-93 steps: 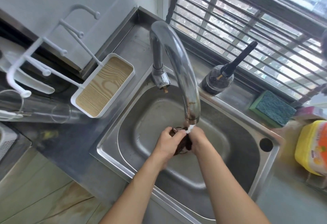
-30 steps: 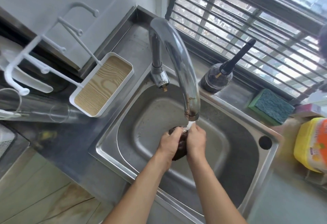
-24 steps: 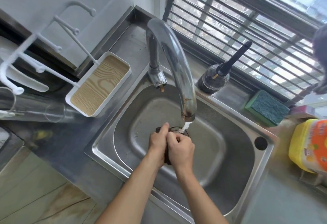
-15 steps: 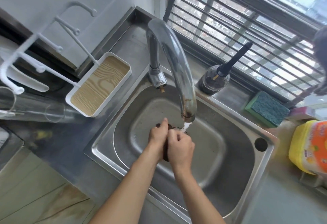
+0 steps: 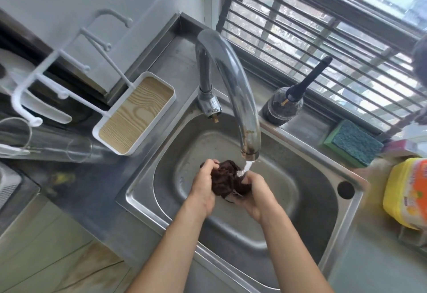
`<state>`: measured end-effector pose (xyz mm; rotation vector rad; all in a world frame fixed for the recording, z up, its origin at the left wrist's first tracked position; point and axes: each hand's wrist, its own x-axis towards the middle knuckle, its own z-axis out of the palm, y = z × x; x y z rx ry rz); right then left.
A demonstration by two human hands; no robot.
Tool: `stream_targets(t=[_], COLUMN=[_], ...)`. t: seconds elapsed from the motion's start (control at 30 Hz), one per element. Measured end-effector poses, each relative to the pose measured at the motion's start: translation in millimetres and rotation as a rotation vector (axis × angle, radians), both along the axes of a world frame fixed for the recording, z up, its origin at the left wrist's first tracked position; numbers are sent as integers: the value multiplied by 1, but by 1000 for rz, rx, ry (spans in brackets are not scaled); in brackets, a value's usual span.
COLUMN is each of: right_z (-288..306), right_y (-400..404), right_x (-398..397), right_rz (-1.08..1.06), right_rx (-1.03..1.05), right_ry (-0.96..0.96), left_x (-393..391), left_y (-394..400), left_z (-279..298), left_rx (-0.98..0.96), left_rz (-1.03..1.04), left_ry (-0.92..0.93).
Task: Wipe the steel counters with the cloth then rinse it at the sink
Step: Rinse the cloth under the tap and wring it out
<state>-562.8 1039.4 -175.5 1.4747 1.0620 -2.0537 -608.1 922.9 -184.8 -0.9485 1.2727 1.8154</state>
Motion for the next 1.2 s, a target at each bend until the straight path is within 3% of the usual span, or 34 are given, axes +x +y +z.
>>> stream_targets(t=[0.1, 0.17, 0.27, 0.37, 0.43, 0.5, 0.57, 0.63, 0.7, 0.77, 0.97, 1.03, 1.13, 1.2], right_z=[4, 5, 7, 19, 21, 22, 20, 10, 2, 1, 30, 22, 3, -5], right_y=[7, 8, 6, -2, -20, -41, -48, -37, -16, -7, -61, -52, -16, 0], right_x=[9, 10, 12, 19, 27, 31, 22, 8, -10, -16, 15, 3, -19, -25], right_rz=[102, 154, 184, 568, 785, 796, 593, 421, 268, 153, 471, 483, 245, 85], right_rx=[-80, 8, 350, 783, 958, 1087, 1196, 1127, 886, 724, 1026, 1021, 818, 713], right_ry=[63, 119, 264, 448, 521, 435, 255, 93, -75, -116, 207, 105, -149, -200], left_x=[1, 1, 3, 3, 4, 7, 12, 18, 23, 22, -1, 7, 24, 27], left_y=[-8, -11, -11, -6, -2, 7, 16, 24, 31, 31, 13, 14, 21, 20], left_z=[4, 5, 0, 3, 5, 6, 6, 10, 13, 19, 10, 11, 19, 14], left_rx=[39, 34, -25, -31, -35, -27, -65, -120, -131, -170, -359, -339, -179, -141], left_rz=[-26, -28, -21, -21, 1, -25, -90, -117, -163, -208, -107, -144, -227, -273], left_ry=[6, 5, -68, -145, -158, -125, -75, -37, -16, 53, 3, -30, -21, 33])
